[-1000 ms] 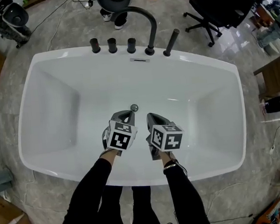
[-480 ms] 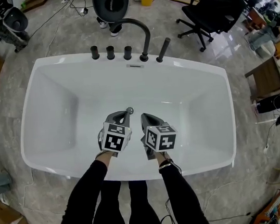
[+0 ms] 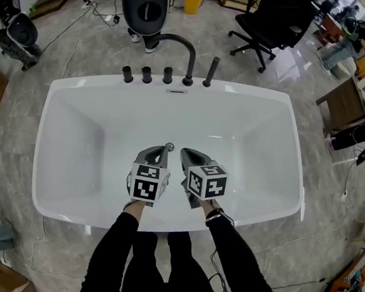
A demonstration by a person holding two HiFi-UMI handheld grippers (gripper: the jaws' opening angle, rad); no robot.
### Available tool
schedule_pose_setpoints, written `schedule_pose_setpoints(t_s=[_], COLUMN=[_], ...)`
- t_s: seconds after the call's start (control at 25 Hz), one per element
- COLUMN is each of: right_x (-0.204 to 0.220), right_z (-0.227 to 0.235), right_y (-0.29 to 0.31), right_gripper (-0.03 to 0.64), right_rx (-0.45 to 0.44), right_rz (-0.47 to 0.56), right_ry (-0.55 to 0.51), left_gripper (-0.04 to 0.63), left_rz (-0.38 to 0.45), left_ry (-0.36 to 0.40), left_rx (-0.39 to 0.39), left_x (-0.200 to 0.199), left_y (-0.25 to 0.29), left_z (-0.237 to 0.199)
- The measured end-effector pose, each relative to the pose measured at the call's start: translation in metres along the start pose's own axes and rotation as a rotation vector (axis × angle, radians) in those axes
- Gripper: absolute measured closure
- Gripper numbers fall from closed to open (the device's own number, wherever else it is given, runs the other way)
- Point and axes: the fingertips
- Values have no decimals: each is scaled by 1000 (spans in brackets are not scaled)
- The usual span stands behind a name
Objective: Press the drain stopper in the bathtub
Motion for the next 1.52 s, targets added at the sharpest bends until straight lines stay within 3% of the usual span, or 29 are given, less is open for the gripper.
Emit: schedule_pose_setpoints(t_s=[0.24,0.72,0.88,1.28,1.52], right_x=[-10,-47,-50,-50,-48], right_z=[-26,-46,-54,-72,-73], right_y=[-14,-51,-63,-80,-92], right_gripper=[615,615,615,615,616], right_rx=[-22,-44,-51,-54,-49], right_rz=[1,119,149,147,167], right_ry=[-76,-74,-71,-139,-109], left_gripper=[594,594,594,594,594], left_rz=[42,129,143,185,200], left_ry=[-8,-57,-85,-65,-83], left_rx=[19,21,22,13,-6], left_x=[-20,-58,-59,-67,-66], left_y=[-30,-72,-87,-114,-126], left_z=[4,6,7,-2,-10])
Point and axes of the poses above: the fingertips, and each gripper's own axes: y forward along the fingers, z to its right, x out of its underside, and after that the axes turned 12 degrees about -x, right-handed
